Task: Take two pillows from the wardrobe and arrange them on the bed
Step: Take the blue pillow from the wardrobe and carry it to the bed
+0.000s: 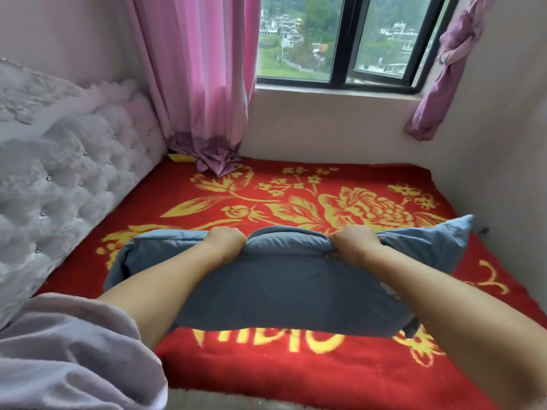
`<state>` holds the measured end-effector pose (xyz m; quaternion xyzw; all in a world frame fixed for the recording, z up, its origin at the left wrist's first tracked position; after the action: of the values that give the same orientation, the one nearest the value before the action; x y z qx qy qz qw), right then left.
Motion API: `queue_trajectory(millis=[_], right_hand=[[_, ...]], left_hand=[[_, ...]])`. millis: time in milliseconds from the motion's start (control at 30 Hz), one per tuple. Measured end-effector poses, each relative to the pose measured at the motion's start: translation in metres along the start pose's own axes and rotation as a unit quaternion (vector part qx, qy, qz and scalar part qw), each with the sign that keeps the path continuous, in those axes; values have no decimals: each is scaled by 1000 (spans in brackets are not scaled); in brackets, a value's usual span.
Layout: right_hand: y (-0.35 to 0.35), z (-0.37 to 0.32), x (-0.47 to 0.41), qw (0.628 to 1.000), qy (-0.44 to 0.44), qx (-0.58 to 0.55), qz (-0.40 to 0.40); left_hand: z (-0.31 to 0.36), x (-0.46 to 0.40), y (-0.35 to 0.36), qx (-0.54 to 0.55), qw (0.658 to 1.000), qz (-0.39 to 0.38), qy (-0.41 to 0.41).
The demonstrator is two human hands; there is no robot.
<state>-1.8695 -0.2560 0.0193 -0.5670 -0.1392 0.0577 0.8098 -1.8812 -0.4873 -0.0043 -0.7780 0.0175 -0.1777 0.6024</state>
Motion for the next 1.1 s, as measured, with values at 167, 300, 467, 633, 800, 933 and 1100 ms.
queue_trajectory(millis=[167, 300, 467, 633, 800, 933, 1100], right_hand=[[-20, 20, -54, 1000, 3, 1, 8], [-35, 28, -96, 999, -21, 13, 46], [-37, 48, -167, 996, -52, 6, 73], [-13, 76, -266, 992, -92, -6, 85], [29, 118, -351, 990, -128, -42, 38], [22, 159, -406, 989, -140, -36, 34], [-20, 169, -452, 984, -159, -3, 84]], left_hand=[[-25, -44, -33, -14, 1000, 18, -10], [-41, -70, -44, -12, 999, 34, -20], [-57, -117, -48, -11, 998, 26, -58], [-66, -198, -47, -13, 995, -18, -94], [-50, -288, -52, -23, 990, -96, -100], [-47, -340, -80, -40, 993, -72, -88], [-76, -367, -97, 0, 993, -50, -104]])
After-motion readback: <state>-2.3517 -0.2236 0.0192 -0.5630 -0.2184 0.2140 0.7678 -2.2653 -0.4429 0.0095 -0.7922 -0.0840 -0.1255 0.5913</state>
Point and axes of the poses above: each hand's wrist, its own x-axis away from the middle knuckle, its own y-axis out of the palm, z = x × y, the point moved 7 cm from there along -x, towards the middle knuckle, and after that the axes turned 3 degrees about x, right-handed, at the moved point
